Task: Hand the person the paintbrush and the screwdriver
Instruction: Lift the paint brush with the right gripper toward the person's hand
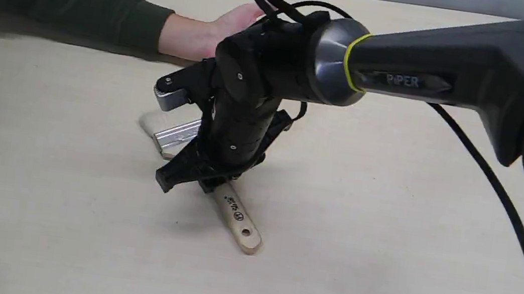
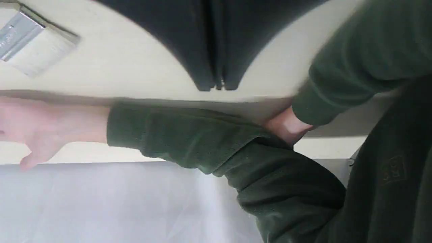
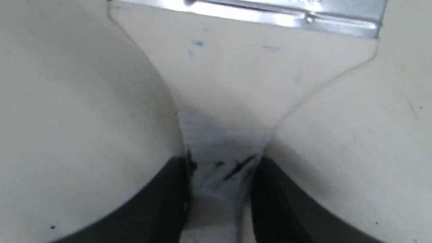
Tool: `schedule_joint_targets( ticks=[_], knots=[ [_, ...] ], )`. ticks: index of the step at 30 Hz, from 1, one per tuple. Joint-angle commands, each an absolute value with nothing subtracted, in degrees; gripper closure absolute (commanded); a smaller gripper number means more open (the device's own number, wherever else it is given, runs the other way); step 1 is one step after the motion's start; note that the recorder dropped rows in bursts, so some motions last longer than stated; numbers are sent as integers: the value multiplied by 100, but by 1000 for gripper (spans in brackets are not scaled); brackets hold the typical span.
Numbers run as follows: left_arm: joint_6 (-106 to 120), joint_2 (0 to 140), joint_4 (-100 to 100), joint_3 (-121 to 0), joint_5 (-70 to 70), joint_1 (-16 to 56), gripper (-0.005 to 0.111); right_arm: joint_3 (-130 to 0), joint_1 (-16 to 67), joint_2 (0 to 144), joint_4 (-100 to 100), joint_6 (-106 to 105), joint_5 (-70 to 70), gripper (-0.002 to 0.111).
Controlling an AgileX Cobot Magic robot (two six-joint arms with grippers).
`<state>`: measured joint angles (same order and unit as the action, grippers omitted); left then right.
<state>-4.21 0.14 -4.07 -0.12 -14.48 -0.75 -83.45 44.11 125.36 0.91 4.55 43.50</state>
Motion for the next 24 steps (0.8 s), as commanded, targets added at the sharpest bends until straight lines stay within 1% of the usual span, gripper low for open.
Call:
schedule_joint_targets(
  ticks=[1, 3, 4, 13, 24],
  knots=[
    [-432, 0, -402, 0, -1418, -64, 107, -8240, 4414, 12831, 60, 230, 4216, 84],
    [-432, 0, -402, 0, -1429, -64, 107, -8240, 4414, 12820, 60, 191, 4148, 98],
    [-432, 0, -402, 0, -1429, -64, 107, -8240, 4414, 12793, 60, 175, 4117, 103],
    [-432, 0, -402, 0, -1429, -64, 107, -8240, 4414, 12253, 556, -279, 4044, 104],
    [-432, 0, -402, 0, -1429, -64, 107, -8240, 4378, 11098, 168, -238, 3777, 104]
  ],
)
